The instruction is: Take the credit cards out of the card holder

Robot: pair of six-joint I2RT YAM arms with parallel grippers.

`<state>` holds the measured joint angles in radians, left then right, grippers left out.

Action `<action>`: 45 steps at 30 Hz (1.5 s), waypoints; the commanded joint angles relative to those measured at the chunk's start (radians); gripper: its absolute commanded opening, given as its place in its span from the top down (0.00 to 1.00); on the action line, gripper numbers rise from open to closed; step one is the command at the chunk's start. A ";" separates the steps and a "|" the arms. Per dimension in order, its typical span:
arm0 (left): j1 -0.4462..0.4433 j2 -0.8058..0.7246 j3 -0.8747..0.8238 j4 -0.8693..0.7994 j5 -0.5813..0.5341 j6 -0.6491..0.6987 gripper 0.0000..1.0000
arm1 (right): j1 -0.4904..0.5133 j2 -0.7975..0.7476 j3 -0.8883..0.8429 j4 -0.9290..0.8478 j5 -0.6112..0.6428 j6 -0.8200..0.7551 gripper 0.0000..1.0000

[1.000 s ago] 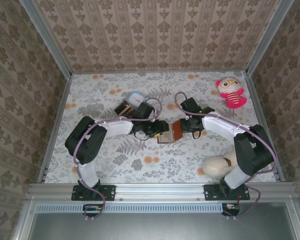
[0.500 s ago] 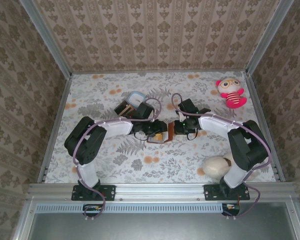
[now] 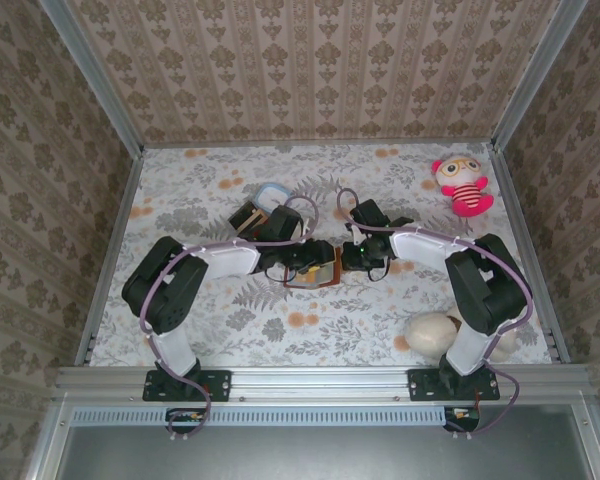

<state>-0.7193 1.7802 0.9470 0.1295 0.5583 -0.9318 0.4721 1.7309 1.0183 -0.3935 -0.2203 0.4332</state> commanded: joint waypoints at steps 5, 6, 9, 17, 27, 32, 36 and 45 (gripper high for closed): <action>-0.013 0.037 0.034 -0.100 -0.074 0.058 0.60 | -0.002 0.014 0.038 -0.034 0.050 0.034 0.85; -0.015 0.039 0.036 -0.116 -0.091 0.069 0.61 | -0.003 0.008 0.039 -0.033 0.051 0.037 0.84; -0.021 0.038 0.027 -0.120 -0.109 0.076 0.65 | -0.004 -0.013 0.039 -0.034 0.061 0.040 0.83; -0.032 0.062 0.043 -0.165 -0.151 0.081 0.78 | -0.014 -0.150 0.007 -0.022 0.064 0.098 0.73; -0.034 0.074 0.052 -0.196 -0.152 0.081 0.98 | 0.031 -0.160 -0.026 0.046 -0.072 0.186 0.76; -0.035 0.041 0.057 -0.191 -0.142 0.068 1.00 | 0.063 -0.055 -0.010 0.083 -0.082 0.259 0.86; -0.026 -0.014 0.053 -0.215 -0.149 0.067 1.00 | 0.068 0.000 -0.002 0.096 -0.077 0.275 0.87; 0.073 -0.101 -0.013 -0.289 -0.180 0.081 0.82 | 0.072 0.021 0.003 0.104 -0.095 0.251 0.86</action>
<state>-0.6724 1.6936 0.9676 -0.1005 0.3977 -0.8593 0.5396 1.7424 1.0069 -0.3004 -0.2901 0.6849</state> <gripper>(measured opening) 0.168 0.131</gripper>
